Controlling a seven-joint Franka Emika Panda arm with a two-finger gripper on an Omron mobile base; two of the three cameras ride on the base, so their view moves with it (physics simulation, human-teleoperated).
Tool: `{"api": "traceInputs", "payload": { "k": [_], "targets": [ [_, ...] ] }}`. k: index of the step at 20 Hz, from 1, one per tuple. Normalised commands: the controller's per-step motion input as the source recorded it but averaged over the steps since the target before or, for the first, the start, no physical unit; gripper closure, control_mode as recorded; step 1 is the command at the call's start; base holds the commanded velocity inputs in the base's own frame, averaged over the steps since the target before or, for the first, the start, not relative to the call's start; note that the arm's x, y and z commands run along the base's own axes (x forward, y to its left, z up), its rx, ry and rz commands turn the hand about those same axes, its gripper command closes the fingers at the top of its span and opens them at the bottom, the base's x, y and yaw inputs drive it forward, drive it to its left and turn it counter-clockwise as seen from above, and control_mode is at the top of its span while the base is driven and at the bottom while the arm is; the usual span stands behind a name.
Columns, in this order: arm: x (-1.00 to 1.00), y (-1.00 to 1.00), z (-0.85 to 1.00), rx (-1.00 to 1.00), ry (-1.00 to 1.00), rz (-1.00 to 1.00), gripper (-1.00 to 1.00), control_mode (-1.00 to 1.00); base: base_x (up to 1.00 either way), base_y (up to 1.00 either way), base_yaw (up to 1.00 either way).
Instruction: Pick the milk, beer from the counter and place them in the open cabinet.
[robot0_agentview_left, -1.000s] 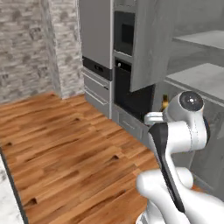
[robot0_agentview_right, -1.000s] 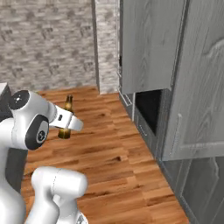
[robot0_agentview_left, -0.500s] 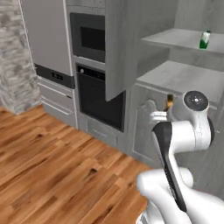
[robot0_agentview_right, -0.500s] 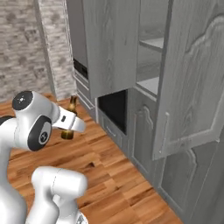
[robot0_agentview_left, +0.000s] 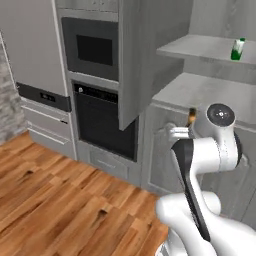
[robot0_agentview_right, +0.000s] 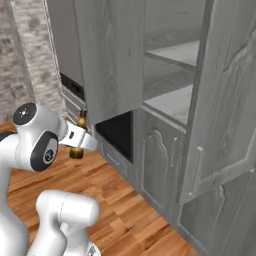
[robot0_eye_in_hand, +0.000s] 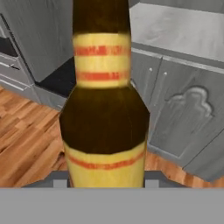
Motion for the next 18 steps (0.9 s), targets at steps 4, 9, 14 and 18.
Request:
{"api": "traceInputs", "payload": {
  "k": [4,9,14,18],
  "targets": [
    [0.00,0.00,0.00,0.00,0.00,0.00,1.00,1.00,0.08,-0.30,-0.61],
    [0.00,0.00,0.00,0.00,0.00,0.00,1.00,1.00,0.19,-0.05,-0.60],
    [0.00,0.00,0.00,0.00,0.00,0.00,1.00,1.00,0.54,0.00,-0.44],
    [0.00,0.00,0.00,0.00,0.00,0.00,1.00,1.00,0.56,0.05,-0.40]
  ]
}}
